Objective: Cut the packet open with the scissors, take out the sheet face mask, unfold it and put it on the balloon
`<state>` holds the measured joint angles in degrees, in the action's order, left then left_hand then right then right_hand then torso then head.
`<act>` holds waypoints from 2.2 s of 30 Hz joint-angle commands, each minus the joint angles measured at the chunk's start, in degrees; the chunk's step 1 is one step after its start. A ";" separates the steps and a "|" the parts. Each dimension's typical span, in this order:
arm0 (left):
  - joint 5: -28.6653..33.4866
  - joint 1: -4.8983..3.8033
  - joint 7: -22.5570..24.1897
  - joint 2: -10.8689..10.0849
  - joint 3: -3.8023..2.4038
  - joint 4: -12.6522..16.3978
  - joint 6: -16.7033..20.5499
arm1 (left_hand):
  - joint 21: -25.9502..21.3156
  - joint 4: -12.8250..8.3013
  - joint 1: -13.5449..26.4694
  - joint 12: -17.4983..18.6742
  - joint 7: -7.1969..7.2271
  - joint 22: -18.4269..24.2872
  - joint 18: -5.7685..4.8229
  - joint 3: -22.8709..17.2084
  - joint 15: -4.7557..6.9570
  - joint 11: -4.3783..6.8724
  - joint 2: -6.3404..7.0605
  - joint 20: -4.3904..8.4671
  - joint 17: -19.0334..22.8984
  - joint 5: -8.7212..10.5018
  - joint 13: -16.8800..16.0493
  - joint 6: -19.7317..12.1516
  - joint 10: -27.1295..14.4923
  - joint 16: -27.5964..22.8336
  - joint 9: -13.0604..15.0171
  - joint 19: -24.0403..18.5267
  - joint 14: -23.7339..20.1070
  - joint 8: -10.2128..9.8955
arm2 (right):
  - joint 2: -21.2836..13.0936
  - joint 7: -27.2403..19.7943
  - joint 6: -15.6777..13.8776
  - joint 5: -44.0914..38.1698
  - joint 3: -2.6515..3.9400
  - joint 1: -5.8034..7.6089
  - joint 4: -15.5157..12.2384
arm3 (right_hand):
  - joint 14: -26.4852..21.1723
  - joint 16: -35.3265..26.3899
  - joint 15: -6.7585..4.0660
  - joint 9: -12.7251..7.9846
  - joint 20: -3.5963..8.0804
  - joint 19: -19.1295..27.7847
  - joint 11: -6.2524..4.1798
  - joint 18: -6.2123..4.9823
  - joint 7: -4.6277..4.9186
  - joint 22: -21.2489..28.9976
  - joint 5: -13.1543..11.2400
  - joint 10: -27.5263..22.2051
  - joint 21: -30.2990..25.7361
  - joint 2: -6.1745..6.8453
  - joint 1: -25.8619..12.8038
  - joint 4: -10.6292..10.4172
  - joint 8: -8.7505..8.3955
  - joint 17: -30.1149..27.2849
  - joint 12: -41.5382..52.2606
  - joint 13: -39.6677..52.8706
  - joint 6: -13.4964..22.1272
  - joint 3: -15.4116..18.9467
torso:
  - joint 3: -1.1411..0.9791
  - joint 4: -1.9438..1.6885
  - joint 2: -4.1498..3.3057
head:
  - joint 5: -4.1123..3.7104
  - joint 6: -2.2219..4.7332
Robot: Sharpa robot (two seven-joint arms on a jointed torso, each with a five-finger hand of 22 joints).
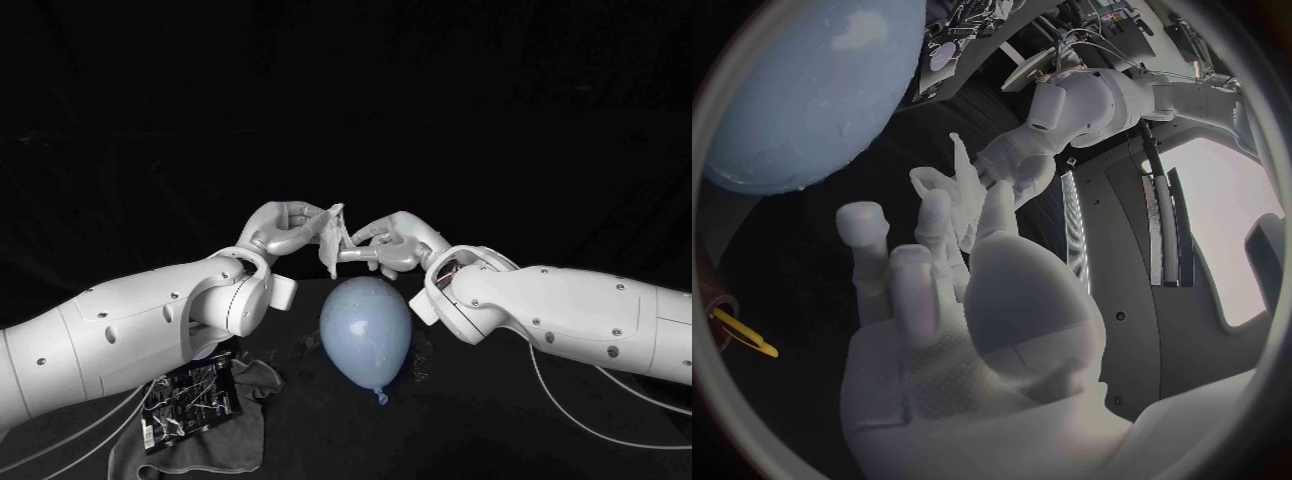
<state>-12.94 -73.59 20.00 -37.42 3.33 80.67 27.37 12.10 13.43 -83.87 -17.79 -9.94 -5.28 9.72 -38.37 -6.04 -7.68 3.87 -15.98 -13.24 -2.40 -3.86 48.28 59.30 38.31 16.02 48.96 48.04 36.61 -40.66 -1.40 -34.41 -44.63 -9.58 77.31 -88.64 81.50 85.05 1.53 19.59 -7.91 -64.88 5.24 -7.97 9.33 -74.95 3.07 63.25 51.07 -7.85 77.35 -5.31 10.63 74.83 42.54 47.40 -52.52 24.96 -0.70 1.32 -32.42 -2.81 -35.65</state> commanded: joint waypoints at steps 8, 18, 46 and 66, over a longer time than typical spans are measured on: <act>2.45 -0.09 -0.18 -0.78 -0.12 1.83 -1.66 | 0.47 -0.10 0.38 0.68 -0.11 -0.15 0.79 -0.60 0.08 0.06 -0.43 0.18 0.18 -0.39 0.04 0.09 0.80 -0.56 5.19 0.66 0.79 0.61 | 1.06 0.48 -4.20 -0.97 0.01 -0.10 1.51 | 3.78 2.39 -1.74 1.30 1.36 -5.66 -2.40 1.13 -2.03 -5.58 -0.31 4.81 7.45 -8.12 9.75 3.45 3.10 5.68 6.41 3.88 -4.47 -2.29 | 0.04 0.07 -0.04 | -0.01 -0.15; 3.68 -0.09 0.11 -1.63 -0.24 1.36 -1.88 | 1.18 -0.50 0.79 1.27 -0.14 -0.41 0.83 -0.94 0.19 0.11 -0.50 0.57 0.28 -0.39 0.01 -0.11 1.49 -1.06 6.03 1.59 1.59 0.71 | -0.85 -1.41 -6.30 -1.10 0.00 -0.12 0.31 | 7.48 4.39 -3.79 2.44 3.63 -10.54 -4.47 2.59 -4.19 -7.91 -0.24 11.41 14.59 -8.69 15.26 5.26 6.01 12.83 12.57 9.39 -7.48 -14.59 | -0.07 0.08 0.03 | -0.05 -0.19; 3.43 -0.11 -1.66 -2.38 -0.25 -0.80 -5.75 | 1.60 -0.83 2.39 2.60 0.29 -0.63 0.24 -1.32 0.32 0.65 -0.99 0.13 -1.04 -0.35 -0.16 -0.54 4.77 -0.22 9.78 -0.17 0.67 1.41 | -2.53 3.28 7.98 -24.99 0.23 5.70 6.12 | 8.49 4.95 -3.91 2.83 3.84 -11.36 -4.64 2.91 -4.34 -8.32 -0.25 12.53 16.04 -7.80 14.39 7.23 6.96 15.15 13.07 10.08 -7.58 -15.78 | -0.04 0.02 0.03 | 0.30 -0.08; 5.61 -0.11 -2.75 -2.05 -0.25 -0.32 -8.96 | 1.74 -0.66 3.34 5.82 0.06 -1.09 -0.67 -2.63 -0.69 0.64 -1.33 -0.42 -5.58 -0.33 -0.41 -0.90 9.06 6.45 15.00 -4.56 -9.74 1.19 | 0.77 7.69 11.26 -38.05 0.23 8.73 9.98 | 5.28 2.93 -3.23 2.13 3.44 -7.42 -3.77 1.70 -3.38 -6.30 -0.39 7.77 9.44 -5.13 9.27 4.44 5.86 8.00 3.56 2.67 -4.78 -13.44 | -0.06 0.02 -0.01 | 0.00 -0.06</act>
<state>-8.87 -73.61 17.57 -39.69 3.18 79.99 21.59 13.91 12.80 -80.41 -12.15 -9.94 -6.42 9.23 -40.74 -6.67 -7.17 3.10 -16.41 -18.77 -2.56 -4.18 47.45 68.00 44.50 19.36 44.61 38.57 37.79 -40.07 5.24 -21.94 -82.64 -9.37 85.98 -78.85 83.90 88.32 -1.94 22.45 -4.43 -72.67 1.78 -5.63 5.51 -74.94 3.09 71.46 61.03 -13.90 87.88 -0.79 17.44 74.95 46.92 50.62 -57.93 11.59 -0.74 1.37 -32.42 -2.74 -35.69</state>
